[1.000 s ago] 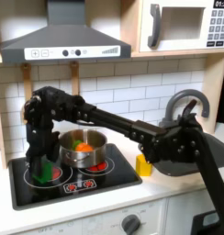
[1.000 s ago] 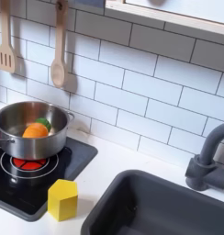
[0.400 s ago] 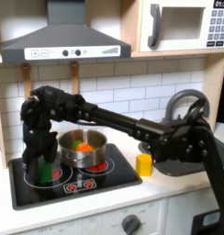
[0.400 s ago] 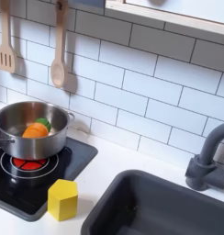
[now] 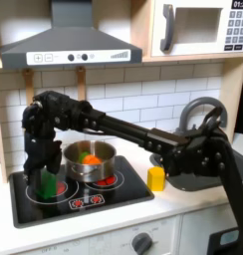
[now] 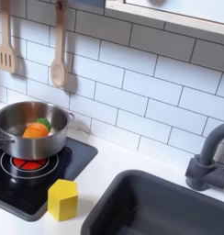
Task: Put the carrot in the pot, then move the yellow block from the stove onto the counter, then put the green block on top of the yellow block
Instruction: 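Put the green block on top of the yellow block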
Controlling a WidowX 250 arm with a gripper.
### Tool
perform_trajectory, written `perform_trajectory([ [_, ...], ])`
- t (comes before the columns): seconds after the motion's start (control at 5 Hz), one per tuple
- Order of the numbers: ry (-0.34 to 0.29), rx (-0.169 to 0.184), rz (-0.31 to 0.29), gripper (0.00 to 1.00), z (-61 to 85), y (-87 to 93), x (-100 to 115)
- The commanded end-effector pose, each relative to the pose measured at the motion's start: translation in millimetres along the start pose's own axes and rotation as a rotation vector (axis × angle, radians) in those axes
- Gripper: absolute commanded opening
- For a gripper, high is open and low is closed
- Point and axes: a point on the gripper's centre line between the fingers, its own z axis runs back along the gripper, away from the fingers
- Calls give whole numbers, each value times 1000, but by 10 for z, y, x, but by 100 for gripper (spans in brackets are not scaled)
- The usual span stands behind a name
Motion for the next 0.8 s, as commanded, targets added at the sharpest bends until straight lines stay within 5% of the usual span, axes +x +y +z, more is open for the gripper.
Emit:
perform_trajectory([
  [0.0, 0, 2, 3, 100, -23, -6, -10],
  [0.6, 5, 13, 0, 100, -87, 7, -3],
])
